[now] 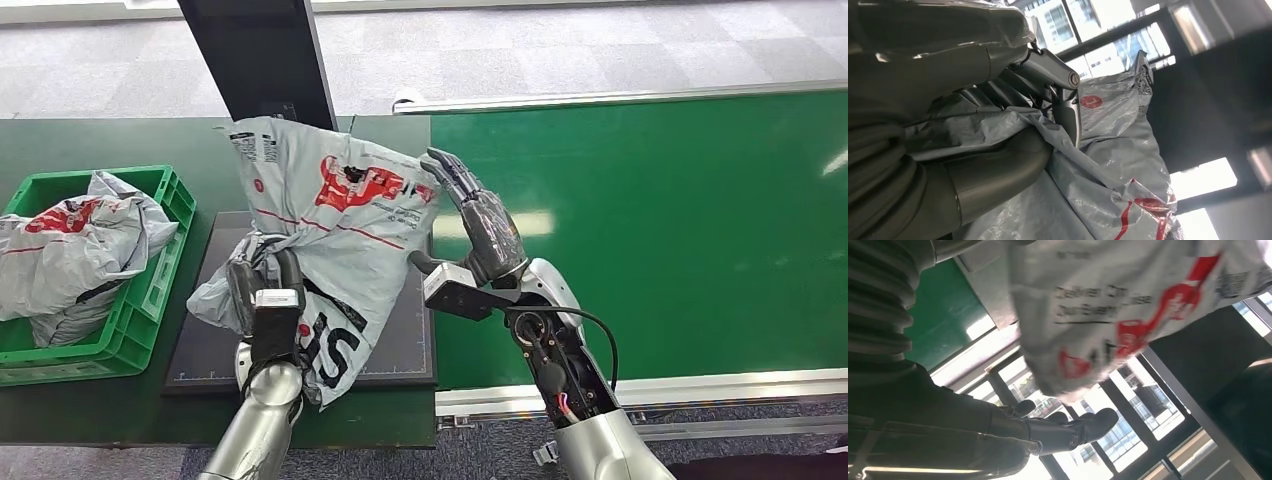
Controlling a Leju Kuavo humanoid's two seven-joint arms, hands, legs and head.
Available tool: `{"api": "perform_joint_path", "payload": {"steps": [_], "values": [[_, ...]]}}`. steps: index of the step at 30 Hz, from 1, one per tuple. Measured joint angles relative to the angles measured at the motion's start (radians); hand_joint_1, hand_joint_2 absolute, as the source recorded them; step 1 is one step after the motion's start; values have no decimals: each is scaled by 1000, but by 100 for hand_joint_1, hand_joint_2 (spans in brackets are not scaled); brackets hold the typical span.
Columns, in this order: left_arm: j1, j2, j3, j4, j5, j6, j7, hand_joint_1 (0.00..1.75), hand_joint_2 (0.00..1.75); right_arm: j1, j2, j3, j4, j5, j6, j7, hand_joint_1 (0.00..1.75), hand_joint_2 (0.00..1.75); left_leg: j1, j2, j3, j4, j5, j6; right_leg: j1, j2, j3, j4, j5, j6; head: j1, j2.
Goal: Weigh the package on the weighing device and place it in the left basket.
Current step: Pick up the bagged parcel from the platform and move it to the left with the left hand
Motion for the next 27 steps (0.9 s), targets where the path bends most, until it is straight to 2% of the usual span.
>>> {"api": "perform_joint_path", "payload": {"steps": [7, 10, 16, 19, 20, 22, 24, 27], "values": [[44, 2, 11, -171, 28, 21, -13, 175, 175, -9, 3, 2, 17, 0, 0, 1, 0, 175, 0, -1, 0, 0, 0, 0, 0, -1, 0, 0, 0, 0, 0, 0], [69, -1, 34, -255, -53, 21, -14, 175, 175, -9, 2, 2, 19, -1, -2, 3, 0, 175, 0, -1, 0, 0, 0, 0, 0, -1, 0, 0, 0, 0, 0, 0], [82, -7, 192, -444, -461, 21, -15, 175, 175, 14, -9, 2, 16, 0, -12, 2, 0, 175, 0, -1, 0, 0, 0, 0, 0, -1, 0, 0, -1, 0, 0, 0], [18, 0, 333, -445, -756, 21, 20, 175, 175, 28, -16, 3, 10, 0, -12, 1, 0, 175, 0, -1, 0, 0, 1, 0, 0, -1, 0, 0, 0, 0, 0, 0], [-20, 13, 387, -423, -867, 21, 69, 175, 175, 30, -17, 4, 9, 0, -11, 1, 0, 175, 0, -1, 0, 0, 1, -1, 0, -1, 0, 0, 0, 0, 0, 0], [-113, 72, 473, -339, -1041, 21, 231, 175, 175, 33, -19, 7, 8, 0, -10, 1, 0, 175, 1, 0, 1, 0, 2, -2, 1, -1, -1, 0, 1, -2, 0, 0], [-215, 169, 509, -205, -1138, 21, 437, 175, 175, 37, -22, 9, 8, 0, -10, 5, 0, 175, 2, 2, 2, 0, 3, -3, 2, 0, -1, 1, 2, -3, 0, 0], [-372, 344, 475, 66, -1191, 14, 732, 175, 175, 42, -27, 12, 9, -32, 17, 29, 0, 175, 5, 4, 1, 0, 4, -5, 4, 1, -2, 1, 3, -5, 0, 0]]}}
